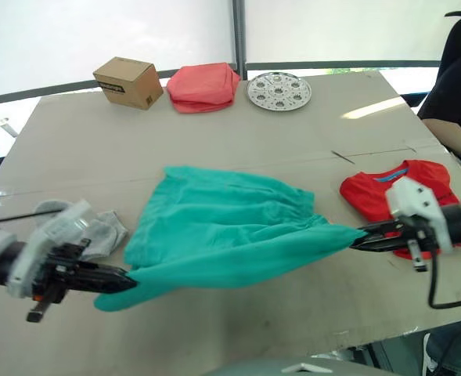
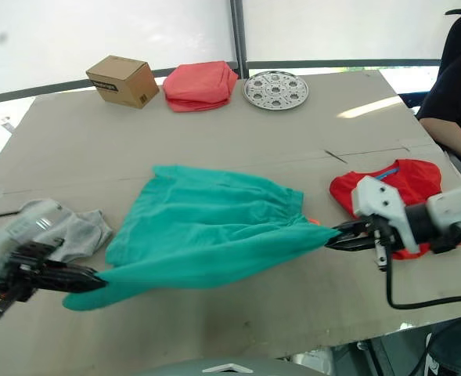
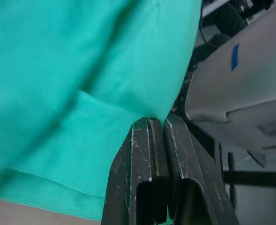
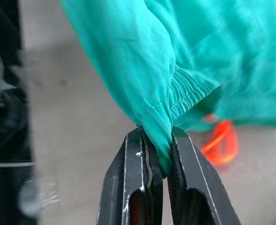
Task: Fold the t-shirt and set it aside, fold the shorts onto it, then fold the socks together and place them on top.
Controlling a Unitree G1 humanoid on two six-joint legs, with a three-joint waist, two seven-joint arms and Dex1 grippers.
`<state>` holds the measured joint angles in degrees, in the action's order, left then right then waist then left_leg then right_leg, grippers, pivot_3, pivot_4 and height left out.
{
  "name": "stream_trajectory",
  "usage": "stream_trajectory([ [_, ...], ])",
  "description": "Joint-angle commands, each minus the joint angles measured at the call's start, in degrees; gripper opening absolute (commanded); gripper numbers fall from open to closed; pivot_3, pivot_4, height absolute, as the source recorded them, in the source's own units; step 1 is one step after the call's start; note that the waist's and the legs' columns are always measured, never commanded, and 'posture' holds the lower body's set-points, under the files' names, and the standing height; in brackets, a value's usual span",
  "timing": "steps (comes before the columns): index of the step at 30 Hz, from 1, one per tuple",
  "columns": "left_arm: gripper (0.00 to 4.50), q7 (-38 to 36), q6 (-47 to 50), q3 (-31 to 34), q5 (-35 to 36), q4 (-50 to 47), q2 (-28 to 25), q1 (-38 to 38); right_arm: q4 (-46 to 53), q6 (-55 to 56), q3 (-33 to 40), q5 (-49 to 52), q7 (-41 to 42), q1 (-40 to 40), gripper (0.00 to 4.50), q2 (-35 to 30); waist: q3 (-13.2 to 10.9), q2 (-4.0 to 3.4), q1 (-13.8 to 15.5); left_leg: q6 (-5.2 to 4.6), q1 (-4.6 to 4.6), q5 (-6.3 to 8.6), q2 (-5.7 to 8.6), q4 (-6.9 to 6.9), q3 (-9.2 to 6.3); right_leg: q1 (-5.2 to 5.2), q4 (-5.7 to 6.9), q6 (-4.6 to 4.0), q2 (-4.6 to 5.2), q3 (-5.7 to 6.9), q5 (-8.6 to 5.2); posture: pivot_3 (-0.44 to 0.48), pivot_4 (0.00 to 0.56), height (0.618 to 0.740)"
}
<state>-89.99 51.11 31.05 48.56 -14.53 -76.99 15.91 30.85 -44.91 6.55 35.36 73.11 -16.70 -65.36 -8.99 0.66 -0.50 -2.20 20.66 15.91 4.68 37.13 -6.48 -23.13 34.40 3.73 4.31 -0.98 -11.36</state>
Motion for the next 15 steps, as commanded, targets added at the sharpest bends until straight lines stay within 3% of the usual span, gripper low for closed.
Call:
stream_trajectory([
  [1, 0.06, 15.0, -8.2, -9.9, -9.7, 4.1, 6.6, -13.4, -9.1, 4.9, -11.5, -11.9, -7.8, -9.8, 0.0, 6.2, 0.0, 0.08, -0.1, 0.01, -0.06, 0.01, -0.03, 0.0, 0.07, 0.04, -0.01, 0.0, 0.21, 0.03, 0.0, 0.0, 0.15, 0.74],
  [4, 0.06, 30.0, -16.9, -21.2, -23.6, 14.6, 16.4, -34.4, -28.7, 11.2, -20.2, -24.1, -19.4, -25.0, 0.0, 20.2, 0.1, 0.56, -0.1, 0.05, -0.04, -0.05, 0.0, -0.01, 0.36, -0.02, -0.06, 0.07, 0.66, 0.5, 0.08, 0.0, 0.15, 0.74],
  [5, 0.06, 38.3, -23.3, -22.8, -29.3, 21.0, 20.1, -43.9, -39.3, 17.8, -21.1, -28.4, -25.6, -32.8, 0.0, 25.6, 0.0, 0.87, 0.0, 0.25, -0.03, -0.38, 0.09, 0.05, 0.36, -0.09, -0.09, 0.13, 0.58, 0.68, 0.57, 0.0, 0.15, 0.74],
  [7, 0.06, 50.7, -32.7, -23.1, -36.5, 31.2, 24.6, -56.8, -54.5, 28.8, -21.4, -34.0, -33.4, -43.9, 0.0, 31.6, -0.3, 1.28, 0.2, 0.66, 0.32, -0.73, 0.21, 0.15, 0.38, -0.43, -0.12, -0.12, 0.32, 0.69, 1.32, 0.0, 0.15, 0.74],
  [9, 0.06, 58.5, -41.4, -20.4, -39.4, 38.6, 25.2, -66.1, -67.0, 41.5, -20.5, -37.7, -39.7, -54.5, 0.0, 34.0, -0.3, 1.65, -0.2, 0.82, 1.15, -1.13, 0.15, 0.1, 0.17, -1.24, -0.31, -0.38, 0.18, 0.83, 1.81, 0.0, 0.15, 0.74],
  [10, 0.06, 60.1, -44.2, -19.8, -40.2, 41.0, 25.3, -68.5, -71.3, 45.8, -20.2, -38.7, -41.2, -57.5, 0.0, 34.6, -0.2, 1.69, -0.4, 1.02, 1.82, -1.35, 0.08, 0.05, 0.02, -1.86, -0.39, -0.57, 0.08, 0.94, 2.02, 0.0, 0.15, 0.74],
  [12, 0.06, 60.8, -50.6, -16.0, -39.1, 41.6, 24.4, -69.0, -76.5, 53.0, -18.6, -38.6, -41.1, -63.2, 0.0, 34.0, 0.0, 1.67, -0.9, 1.07, 1.79, -1.34, 0.14, -0.12, -0.43, -2.23, -0.33, -0.65, 0.28, 1.84, 2.13, 0.0, 0.15, 0.74],
  [15, 0.06, 58.2, -56.4, -7.0, -35.9, 32.9, 23.1, -57.0, -74.5, 55.8, -14.9, -35.5, -36.5, -65.2, 0.0, 31.0, 0.3, 1.53, -2.7, 1.12, 1.22, -1.29, 0.36, -0.95, -0.72, -2.08, -0.5, -0.65, 0.85, 2.78, 2.14, 0.0, 0.15, 0.74],
])
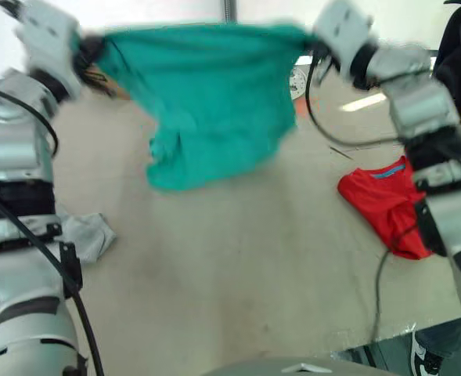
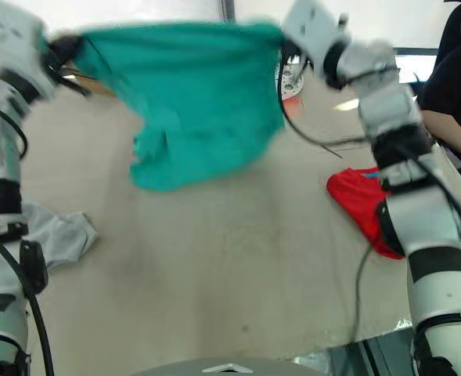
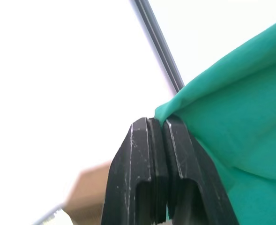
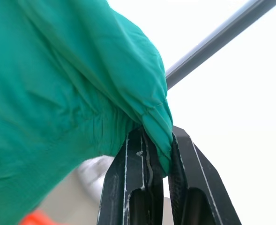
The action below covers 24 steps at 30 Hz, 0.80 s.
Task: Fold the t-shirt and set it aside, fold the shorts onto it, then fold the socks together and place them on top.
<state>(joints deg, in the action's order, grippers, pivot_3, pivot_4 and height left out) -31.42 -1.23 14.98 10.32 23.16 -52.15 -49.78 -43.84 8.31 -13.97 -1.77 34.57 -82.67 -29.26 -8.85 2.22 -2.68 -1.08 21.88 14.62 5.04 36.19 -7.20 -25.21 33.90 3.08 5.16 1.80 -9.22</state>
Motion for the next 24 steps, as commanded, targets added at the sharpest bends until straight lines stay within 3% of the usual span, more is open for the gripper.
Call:
stream_trajectory([
  [1, 0.06, -1.9, -3.6, 11.1, 3.6, -9.2, -1.3, 14.3, 3.6, 2.1, 6.4, 2.8, 4.2, 3.6, 0.0, -5.9, 0.2, -0.03, -0.9, 0.07, -0.15, 0.08, 0.11, 0.02, -0.2, 0.06, -0.08, 0.0, 0.05, 0.09, 0.0, 0.0, 0.15, 0.74],
  [4, 0.06, -4.9, 0.4, 15.5, 7.8, -23.4, 1.6, 30.5, 15.6, -2.7, 7.9, 6.3, 9.4, 15.1, 0.0, -8.1, 0.5, -0.28, -1.7, -0.68, -0.38, 0.83, 0.29, 0.05, -1.01, 0.09, -0.01, 0.02, 0.15, -0.01, -0.02, 0.0, 0.15, 0.74],
  [8, 0.06, -9.1, 3.8, 16.9, 10.3, -41.3, 7.6, 55.7, 36.5, -13.2, 10.3, 12.0, 11.6, 39.1, 0.0, -11.0, 0.3, -0.7, -0.8, -0.93, -0.24, 1.07, 0.47, 0.49, -0.72, 0.33, -0.28, 0.01, -0.08, -0.45, -0.03, 0.0, 0.15, 0.74],
  [10, 0.06, -12.4, 2.1, 15.9, 8.8, -45.7, 8.7, 65.4, 44.1, -16.9, 10.8, 13.4, 11.8, 50.6, 0.0, -12.1, 0.0, -1.04, 0.7, -0.96, -0.18, 1.08, 0.52, 0.98, -0.35, 0.43, -0.29, 0.2, -0.13, -0.92, -0.15, 0.0, 0.15, 0.74],
  [14, 0.06, -20.8, 6.9, 12.1, 6.4, -50.3, 6.7, 85.1, 54.7, -21.2, 11.6, 15.9, 14.3, 70.6, 0.0, -15.4, -0.1, -1.49, 2.2, -1.02, -1.29, 1.35, 0.32, 1.07, 0.35, 1.21, -0.08, 0.32, -0.02, -1.43, -0.41, 0.0, 0.15, 0.74],
  [16, 0.06, -24.6, 7.8, 11.9, 6.4, -51.8, 5.1, 91.0, 58.8, -23.2, 12.1, 16.9, 16.1, 77.5, 0.0, -18.1, -0.1, -1.56, 2.1, -1.22, -1.42, 1.54, -0.14, 1.13, 0.8, 1.87, -0.16, 0.74, -0.03, -1.68, -0.75, 0.0, 0.15, 0.74],
  [18, 0.06, -28.3, 12.2, 12.5, 7.5, -53.3, 2.7, 95.8, 61.9, -24.4, 13.0, 16.9, 17.7, 82.4, 0.0, -20.7, -0.1, -1.54, 2.3, -1.23, -1.31, 1.54, -0.23, 1.22, 0.91, 1.71, -0.15, 0.81, -0.02, -1.66, -0.79, 0.0, 0.15, 0.74],
  [24, 0.06, -37.9, 12.8, 14.5, 9.2, -54.0, -0.6, 103.2, 69.4, -29.4, 16.5, 21.3, 18.5, 88.0, 0.0, -23.1, 0.2, -1.01, 2.2, -1.28, -1.43, 1.5, -0.36, 1.28, 1.43, 1.56, 0.02, 0.81, -0.08, -1.55, -0.77, 0.0, 0.15, 0.74],
])
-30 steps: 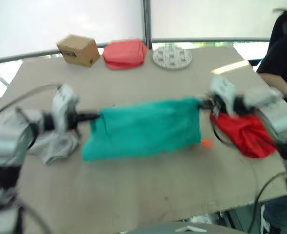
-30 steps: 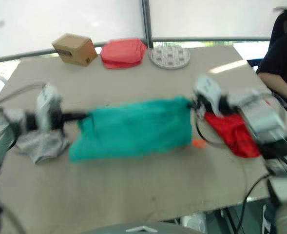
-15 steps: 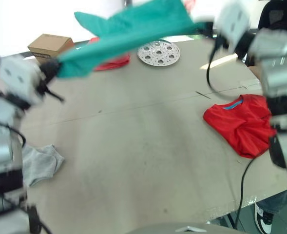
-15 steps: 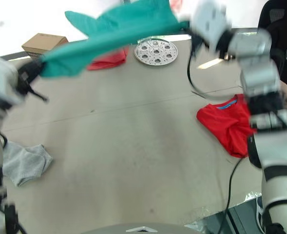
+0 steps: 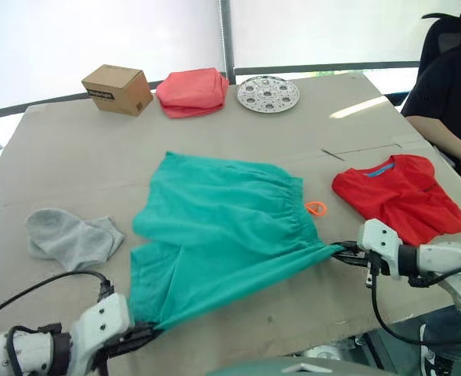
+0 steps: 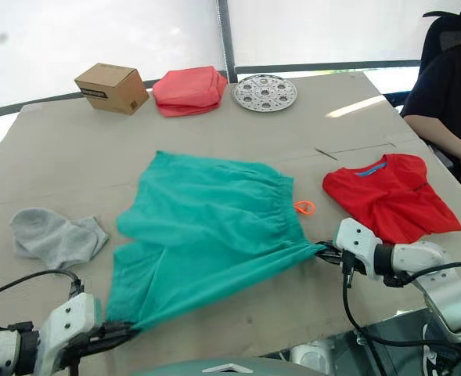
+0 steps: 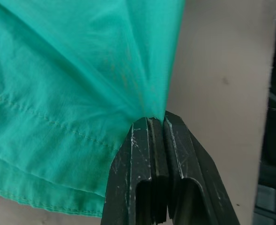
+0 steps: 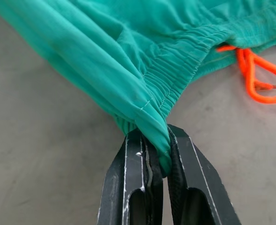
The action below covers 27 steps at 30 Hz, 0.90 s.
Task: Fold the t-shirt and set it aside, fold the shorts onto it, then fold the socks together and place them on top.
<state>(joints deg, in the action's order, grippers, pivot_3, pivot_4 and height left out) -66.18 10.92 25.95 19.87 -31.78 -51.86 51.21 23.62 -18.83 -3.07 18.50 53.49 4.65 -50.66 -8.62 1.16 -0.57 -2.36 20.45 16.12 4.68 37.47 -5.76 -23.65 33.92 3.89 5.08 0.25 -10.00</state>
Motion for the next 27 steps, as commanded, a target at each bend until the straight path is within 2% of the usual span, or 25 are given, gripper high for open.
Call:
stream_trajectory([
  [1, 0.06, -4.1, 0.9, 4.1, 0.2, 1.0, -1.0, 2.5, 3.1, -3.3, 6.0, 2.0, -0.3, 1.3, 0.0, -1.8, 0.1, 0.09, 0.2, -0.06, 0.04, 0.02, -0.03, -0.03, -0.03, -0.01, -0.07, -0.05, -0.03, 0.08, -0.04, 0.0, 0.15, 0.74],
  [4, 0.06, -12.1, 10.2, 10.7, 11.3, -0.9, -3.2, 4.2, 8.6, -9.9, 9.9, 9.8, 4.3, 5.1, 0.0, -5.2, 0.1, 0.11, 0.6, -0.26, 0.16, 0.12, -0.04, -0.05, -0.06, -0.08, -0.12, -0.23, -0.05, 0.16, -0.13, 0.0, 0.15, 0.74],
  [6, 0.06, -18.5, 15.7, 15.5, 15.9, 1.1, -7.5, 3.2, 10.3, -14.7, 13.2, 15.4, 6.8, 5.2, 0.0, -7.8, 0.0, 0.03, 1.2, -0.36, 0.2, 0.18, -0.04, -0.04, -0.06, -0.1, -0.13, -0.18, -0.05, 0.19, -0.21, 0.0, 0.15, 0.74],
  [10, 0.06, -24.0, 20.6, 18.5, 17.7, 9.0, -17.4, -6.2, 7.1, -18.5, 14.6, 17.3, 7.2, -0.2, 0.0, -11.0, -0.1, -0.09, 1.6, -0.24, 0.13, 0.26, -0.05, 0.03, -0.05, -0.05, -0.03, -0.1, -0.02, 0.3, -0.26, 0.0, 0.15, 0.74],
  [11, 0.06, -22.4, 19.9, 16.3, 16.9, 11.7, -20.0, -11.7, 5.0, -18.8, 13.6, 16.8, 6.6, -3.3, 0.0, -11.0, -0.2, -0.05, 1.6, -0.15, 0.11, 0.31, -0.1, 0.03, -0.04, -0.01, -0.02, -0.09, -0.01, 0.36, -0.26, 0.0, 0.15, 0.74],
  [13, 0.06, -15.1, 18.8, 7.3, 15.2, 17.9, -24.1, -27.3, 0.6, -19.8, 10.2, 14.7, 4.5, -10.6, 0.0, -10.2, -0.2, -0.09, 1.5, -0.14, 0.15, 0.3, -0.32, 0.05, 0.08, -0.01, -0.08, -0.09, -0.03, 0.5, -0.26, 0.0, 0.15, 0.74],
  [16, 0.06, -9.6, 17.1, -8.0, 9.4, 25.5, -25.3, -49.1, -3.9, -21.9, 5.0, 13.1, 3.5, -20.0, 0.0, -8.7, -0.2, -0.02, 1.2, -0.13, 0.16, 0.24, -0.33, 0.07, 0.27, -0.05, -0.09, -0.08, 0.0, 0.51, -0.24, 0.0, 0.15, 0.74],
  [18, 0.06, -9.4, 16.4, -16.8, 5.1, 29.7, -23.3, -61.8, -6.8, -22.3, 1.1, 11.0, 2.6, -26.1, 0.0, -6.7, -0.1, 0.28, 1.1, -0.21, -0.1, 0.03, -0.29, 0.1, 0.46, 0.01, 0.1, -0.23, -0.02, 0.36, -0.03, 0.0, 0.15, 0.74],
  [20, 0.06, -10.2, 14.2, -25.0, -0.8, 36.2, -20.0, -73.8, -10.3, -23.5, -3.0, 8.7, 2.2, -31.7, 0.0, -4.6, -0.1, 0.25, 0.8, 0.0, 0.06, -0.09, -0.34, -0.05, 0.47, -0.17, -0.06, -0.31, -0.11, 0.35, 0.3, 0.0, 0.15, 0.74],
  [22, 0.06, -10.3, 9.9, -30.8, -6.9, 43.4, -16.9, -82.3, -13.6, -24.6, -5.6, 7.0, 2.3, -35.4, 0.0, -2.8, -0.1, 0.27, 0.7, 0.14, 0.23, -0.18, -0.33, -0.09, 0.47, -0.4, -0.01, -0.41, -0.13, 0.37, 0.37, 0.0, 0.15, 0.74],
  [24, 0.06, -9.7, 5.9, -35.0, -12.0, 50.8, -13.3, -89.9, -17.8, -24.1, -8.2, 4.2, 2.0, -39.1, 0.0, -0.8, 0.0, 0.28, 0.7, 0.16, 0.33, -0.17, -0.34, -0.18, 0.47, -0.55, -0.07, -0.46, -0.16, 0.36, 0.39, 0.0, 0.15, 0.74],
  [27, 0.06, -8.8, 1.5, -37.8, -16.5, 59.2, -9.8, -97.1, -23.9, -26.0, -10.2, 2.1, 0.6, -44.8, 0.0, 3.0, -0.1, 0.34, 0.4, 0.11, 0.68, -0.14, -0.31, -0.12, 0.54, -0.78, -0.11, -0.44, -0.13, 0.28, 0.41, 0.0, 0.15, 0.74],
])
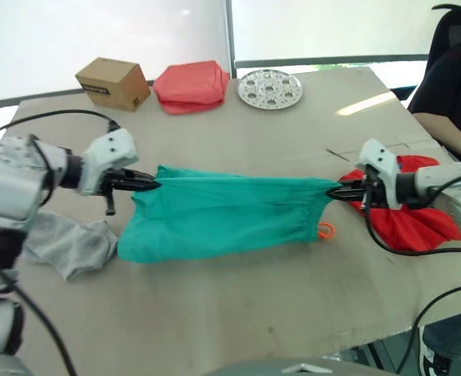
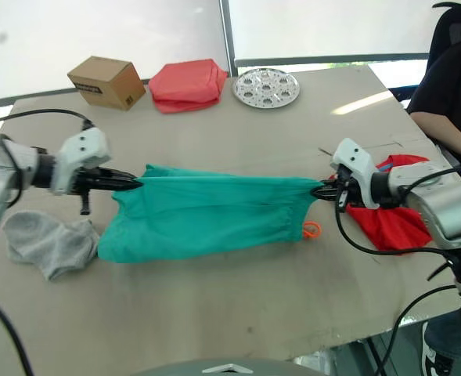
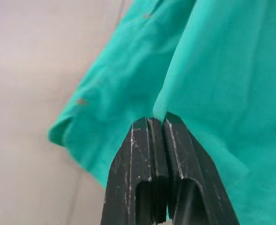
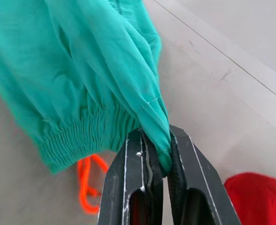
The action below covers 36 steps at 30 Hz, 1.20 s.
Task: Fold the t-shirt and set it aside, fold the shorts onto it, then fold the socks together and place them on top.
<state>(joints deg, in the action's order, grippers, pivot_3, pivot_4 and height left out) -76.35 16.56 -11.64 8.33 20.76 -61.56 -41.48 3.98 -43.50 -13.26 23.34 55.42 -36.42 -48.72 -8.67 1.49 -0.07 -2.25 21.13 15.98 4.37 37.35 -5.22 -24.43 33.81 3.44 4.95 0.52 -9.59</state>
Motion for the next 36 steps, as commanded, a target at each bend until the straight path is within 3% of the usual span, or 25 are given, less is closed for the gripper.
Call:
stream_trajectory([
  [1, 0.06, 2.2, -6.3, -0.9, -6.6, 9.1, 0.6, -5.9, -5.5, -1.8, -0.5, -3.2, -1.2, -5.1, 0.0, 1.9, 0.0, 0.02, -0.3, -0.03, 0.04, 0.02, 0.01, 0.04, 0.04, -0.05, 0.0, 0.01, 0.01, -0.03, 0.0, 0.0, 0.15, 0.74],
  [5, 0.06, 4.1, -10.5, -1.4, -9.0, 15.3, 4.2, -9.6, -10.5, -1.6, -2.0, -5.6, -0.9, -8.8, 0.0, 4.9, 0.0, 0.02, -0.6, -0.05, 0.0, 0.02, 0.01, 0.09, 0.07, -0.07, 0.12, 0.04, 0.01, -0.07, 0.0, 0.0, 0.15, 0.74],
  [11, 0.06, 9.0, -14.2, -0.3, -10.7, 19.3, 9.3, -7.9, -17.9, 3.6, -3.9, -10.0, -0.2, -10.7, 0.0, 8.5, 0.0, 0.02, -0.7, -0.05, -0.02, 0.02, 0.02, 0.18, 0.09, -0.06, 0.23, 0.1, 0.0, -0.09, 0.05, 0.0, 0.15, 0.74],
  [14, 0.93, 13.1, -8.7, 6.4, -6.1, 17.8, 9.3, -3.5, -15.3, 6.5, -0.6, -11.5, -3.4, -7.2, 0.96, 7.7, 0.0, 0.01, -0.9, -0.05, -0.01, 0.02, 0.01, 0.17, 0.13, -0.14, 0.26, 0.11, 0.0, -0.16, 0.06, 0.0, 0.15, 0.74],
  [16, 1.84, 17.7, -4.8, 12.0, -2.8, 15.9, 9.9, -2.3, -11.1, 6.6, 2.9, -10.6, -4.4, -4.4, 1.85, 6.2, 0.0, 0.02, -0.9, -0.04, 0.02, 0.02, -0.01, 0.16, 0.1, -0.22, 0.28, 0.1, -0.01, -0.18, 0.05, 0.0, 0.15, 0.74],
  [17, 2.3, 18.9, -2.3, 14.8, -0.5, 14.1, 10.3, -1.8, -8.6, 5.4, 4.8, -9.2, -4.1, -3.0, 1.91, 5.5, 0.0, 0.02, -0.7, -0.04, 0.08, 0.02, -0.01, 0.16, 0.08, -0.26, 0.27, 0.11, -0.02, -0.17, 0.06, 0.0, 0.15, 0.74],
  [18, 2.59, 19.6, 5.3, 20.2, 6.1, 8.4, 11.7, -0.7, -3.8, 4.7, 8.9, -5.8, -3.6, -0.4, 1.91, 5.3, 0.0, 0.02, -0.6, -0.04, 0.13, 0.01, -0.01, 0.18, 0.07, -0.29, 0.27, 0.11, -0.01, -0.15, 0.06, 0.0, 0.15, 0.74],
  [20, 2.59, 21.1, 18.3, 27.7, 16.6, -2.1, 14.2, 1.7, 3.5, 3.7, 14.7, -0.2, -3.2, 3.5, 1.91, 6.2, 0.0, 0.02, -0.4, -0.05, 0.28, 0.02, 0.0, 0.25, -0.12, -0.27, 0.22, 0.18, 0.04, -0.08, 0.1, 0.0, 0.15, 0.74],
  [21, 2.26, 23.5, 23.6, 30.4, 21.0, -8.5, 16.4, 4.0, 6.3, 2.5, 16.9, 2.1, -5.3, 4.8, 1.41, 8.5, 0.0, 0.02, -0.5, -0.05, 0.31, 0.02, 0.0, 0.37, -0.16, -0.26, 0.25, 0.18, 0.04, -0.04, 0.1, 0.0, 0.15, 0.74],
  [22, 2.01, 25.5, 26.7, 31.8, 23.4, -12.5, 17.8, 5.6, 7.7, 1.5, 18.0, 3.3, -7.0, 5.4, 1.27, 10.2, 0.1, -0.03, -0.7, -0.05, 0.35, 0.04, -0.02, 0.53, -0.17, -0.23, 0.24, 0.19, -0.01, -0.01, 0.1, 0.0, 0.15, 0.74],
  [24, 1.09, 32.8, 34.2, 34.3, 29.9, -22.8, 24.6, 9.6, 10.1, 1.6, 17.2, 3.8, -12.0, 6.4, 0.38, 16.3, 0.1, -0.07, -0.8, -0.12, 0.34, 0.09, 0.0, 0.88, -0.15, -0.08, 0.32, 0.33, 0.01, -0.07, 0.2, 0.0, 0.15, 0.74],
  [26, 0.58, 39.4, 35.6, 31.2, 31.1, -32.4, 32.2, 15.0, 10.1, 5.9, 11.8, -0.2, -16.8, 7.4, 0.02, 22.9, 0.1, -0.1, -0.8, -0.12, 0.1, 0.1, -0.01, 0.85, -0.03, 0.08, 0.29, 0.35, 0.02, -0.2, 0.29, 0.0, 0.15, 0.74],
  [28, 0.01, 44.6, 34.4, 27.7, 29.9, -37.4, 38.6, 18.9, 7.3, 10.2, 7.3, -4.2, -20.2, 7.9, 0.0, 28.4, 0.1, -0.12, -0.9, -0.22, -0.52, 0.19, -0.02, 0.75, 0.07, 0.61, 0.24, 0.36, 0.02, -0.28, 0.28, 0.0, 0.15, 0.74],
  [32, 0.01, 53.3, 27.2, 19.7, 20.5, -37.6, 46.9, 24.5, -3.9, 20.8, 2.1, -12.2, -26.8, 8.2, 0.0, 37.7, 0.1, -0.11, -0.5, 0.04, -0.51, 0.02, 0.0, 0.83, 0.08, 0.59, 0.35, 0.22, -0.09, -0.34, 0.37, 0.0, 0.15, 0.74],
  [36, 0.01, 57.1, 18.8, 16.3, 13.6, -33.7, 49.2, 28.1, -12.0, 27.3, 1.0, -15.3, -31.0, 9.6, 0.0, 42.8, 0.1, -0.13, -0.4, 0.05, -0.48, 0.01, 0.03, 0.8, 0.12, 0.47, 0.31, 0.16, -0.12, -0.38, 0.4, 0.0, 0.15, 0.74],
])
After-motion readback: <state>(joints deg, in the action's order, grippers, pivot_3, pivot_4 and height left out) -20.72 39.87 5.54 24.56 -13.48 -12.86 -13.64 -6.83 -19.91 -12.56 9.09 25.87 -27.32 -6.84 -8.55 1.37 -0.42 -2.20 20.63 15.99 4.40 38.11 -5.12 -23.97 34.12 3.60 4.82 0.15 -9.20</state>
